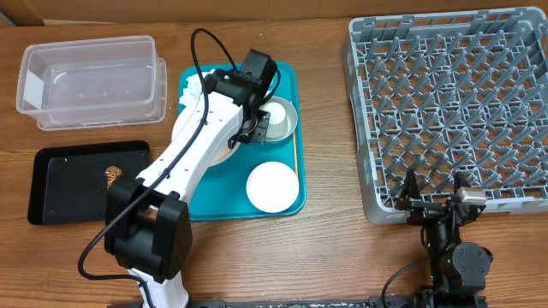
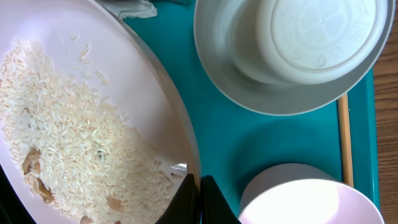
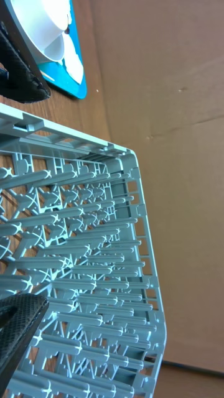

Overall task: Sort waste into correct bins and load items into the dishwasher
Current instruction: 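Lift the white rice plate and swing it left over the black tray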

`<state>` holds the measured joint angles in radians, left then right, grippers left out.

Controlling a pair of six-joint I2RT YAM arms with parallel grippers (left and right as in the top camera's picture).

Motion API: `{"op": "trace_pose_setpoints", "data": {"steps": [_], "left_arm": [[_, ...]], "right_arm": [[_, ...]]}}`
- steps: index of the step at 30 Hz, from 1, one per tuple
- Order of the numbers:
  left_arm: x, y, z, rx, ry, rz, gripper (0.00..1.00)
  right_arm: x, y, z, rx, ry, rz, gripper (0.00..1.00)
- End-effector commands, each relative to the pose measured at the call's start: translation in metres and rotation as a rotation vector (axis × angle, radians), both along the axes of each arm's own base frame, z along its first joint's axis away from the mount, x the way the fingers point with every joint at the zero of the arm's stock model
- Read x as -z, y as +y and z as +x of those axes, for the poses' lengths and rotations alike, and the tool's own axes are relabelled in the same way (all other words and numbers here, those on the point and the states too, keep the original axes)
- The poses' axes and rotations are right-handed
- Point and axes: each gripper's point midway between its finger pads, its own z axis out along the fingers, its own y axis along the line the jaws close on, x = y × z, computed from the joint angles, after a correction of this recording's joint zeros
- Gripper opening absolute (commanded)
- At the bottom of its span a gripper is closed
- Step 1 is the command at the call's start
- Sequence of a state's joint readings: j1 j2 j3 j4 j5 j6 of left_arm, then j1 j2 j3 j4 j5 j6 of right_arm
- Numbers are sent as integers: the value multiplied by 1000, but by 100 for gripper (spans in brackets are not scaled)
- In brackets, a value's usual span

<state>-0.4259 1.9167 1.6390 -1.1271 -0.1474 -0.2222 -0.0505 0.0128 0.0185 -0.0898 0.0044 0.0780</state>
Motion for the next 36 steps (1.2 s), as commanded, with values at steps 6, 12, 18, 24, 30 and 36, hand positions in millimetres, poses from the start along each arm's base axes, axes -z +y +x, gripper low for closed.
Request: {"op": "trace_pose_setpoints", "data": {"steps": [6,12,18,24,30,36], "left_arm": [[-26,17,6,-106,-39,80,4],[-60,37,8,-201,-78,133,4],[-84,74,14,-310,-83,122,4],[-86,125,13,-475,-26,37,4],[-82,172,12,-631,29,-149,4],[-83,212,6,-720,50,-305,4]], "right_arm": [[1,0,0,-1,-5,-4,100],[1,0,0,-1,-5,-4,100],[1,0,0,-1,-5,-4,100],[1,0,0,-1,-5,-4,100],[1,0,0,-1,-5,-4,100],[1,0,0,-1,-5,-4,100]]}}
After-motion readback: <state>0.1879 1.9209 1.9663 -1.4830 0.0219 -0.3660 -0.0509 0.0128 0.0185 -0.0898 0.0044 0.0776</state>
